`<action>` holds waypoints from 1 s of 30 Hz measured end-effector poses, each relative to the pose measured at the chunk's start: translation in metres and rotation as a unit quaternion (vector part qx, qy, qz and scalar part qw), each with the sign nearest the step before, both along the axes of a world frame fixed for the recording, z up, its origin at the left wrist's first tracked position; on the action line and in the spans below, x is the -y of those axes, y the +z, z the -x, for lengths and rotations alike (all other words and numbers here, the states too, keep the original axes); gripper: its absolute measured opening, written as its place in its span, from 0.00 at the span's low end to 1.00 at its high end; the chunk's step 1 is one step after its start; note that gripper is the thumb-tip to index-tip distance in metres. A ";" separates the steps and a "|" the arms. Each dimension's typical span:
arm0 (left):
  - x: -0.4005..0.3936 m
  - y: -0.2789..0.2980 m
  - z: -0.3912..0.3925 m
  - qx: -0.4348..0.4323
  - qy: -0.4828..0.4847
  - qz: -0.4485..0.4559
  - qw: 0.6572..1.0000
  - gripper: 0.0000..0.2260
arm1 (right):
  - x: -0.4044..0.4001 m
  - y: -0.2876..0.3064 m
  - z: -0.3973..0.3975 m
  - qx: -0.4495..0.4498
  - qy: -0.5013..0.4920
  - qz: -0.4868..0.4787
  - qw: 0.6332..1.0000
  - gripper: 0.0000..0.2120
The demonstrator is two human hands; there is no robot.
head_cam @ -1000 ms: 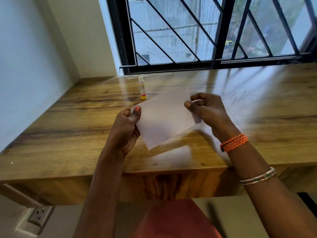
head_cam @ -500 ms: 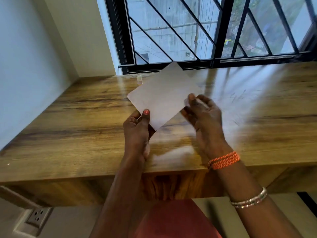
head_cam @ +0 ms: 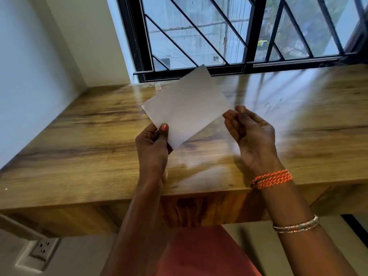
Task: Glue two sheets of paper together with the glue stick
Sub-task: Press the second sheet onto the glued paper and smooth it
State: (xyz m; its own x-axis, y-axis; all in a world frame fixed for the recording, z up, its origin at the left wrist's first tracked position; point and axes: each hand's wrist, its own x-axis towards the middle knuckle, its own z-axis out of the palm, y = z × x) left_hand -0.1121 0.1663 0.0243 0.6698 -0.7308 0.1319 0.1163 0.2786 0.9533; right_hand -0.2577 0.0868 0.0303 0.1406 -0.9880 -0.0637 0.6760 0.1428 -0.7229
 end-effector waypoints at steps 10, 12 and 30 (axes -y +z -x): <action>-0.007 -0.003 0.006 0.041 -0.038 -0.003 0.998 0.10 | -0.021 -0.012 -0.027 -0.163 0.022 0.064 0.984 0.07; -0.011 0.000 -0.002 0.046 -0.041 -0.003 0.998 0.10 | -0.012 -0.007 -0.016 -0.143 0.004 0.049 0.988 0.09; -0.013 0.000 -0.003 0.092 -0.153 -0.032 0.983 0.10 | -0.009 -0.007 -0.017 -0.517 -0.146 0.269 0.800 0.40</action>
